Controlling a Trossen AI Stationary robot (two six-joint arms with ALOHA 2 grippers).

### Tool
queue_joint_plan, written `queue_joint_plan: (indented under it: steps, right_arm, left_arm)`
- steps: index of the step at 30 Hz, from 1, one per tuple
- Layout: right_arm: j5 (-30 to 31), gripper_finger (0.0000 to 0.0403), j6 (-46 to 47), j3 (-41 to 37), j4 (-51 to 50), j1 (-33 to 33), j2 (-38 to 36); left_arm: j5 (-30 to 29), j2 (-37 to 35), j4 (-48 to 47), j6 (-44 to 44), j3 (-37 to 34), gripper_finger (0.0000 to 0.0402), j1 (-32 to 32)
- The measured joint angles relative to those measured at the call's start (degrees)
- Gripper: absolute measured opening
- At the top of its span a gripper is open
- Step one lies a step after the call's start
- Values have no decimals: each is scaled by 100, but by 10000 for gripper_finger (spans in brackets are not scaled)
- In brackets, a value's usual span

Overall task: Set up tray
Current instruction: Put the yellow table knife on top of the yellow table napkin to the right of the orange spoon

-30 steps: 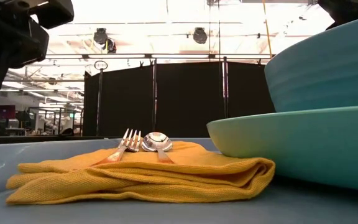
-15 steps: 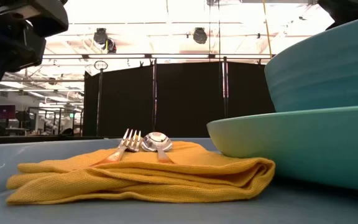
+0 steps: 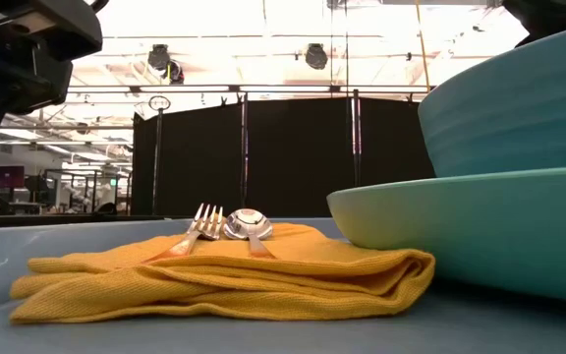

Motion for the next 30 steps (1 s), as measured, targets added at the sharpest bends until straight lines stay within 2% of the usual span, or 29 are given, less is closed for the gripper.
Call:
queue_joint_plan:
  steps: [6,14,22,25,30]
  right_arm:
    - [1,43,-1,1,0,1,2]
    - [2,43,-2,0,-2,2,0]
    - [0,43,0,0,0,2,0]
    - [0,43,-1,2,0,2,0]
    - [0,43,-1,1,0,2,1]
  left_arm:
    - [-2,0,51,35,-68,214,0]
    - [110,-37,935,29,-640,214,15]
    - [111,-25,989,28,-671,212,13]
    - [114,-21,983,-9,-679,195,30]
    - [168,-13,923,-23,-684,138,68]
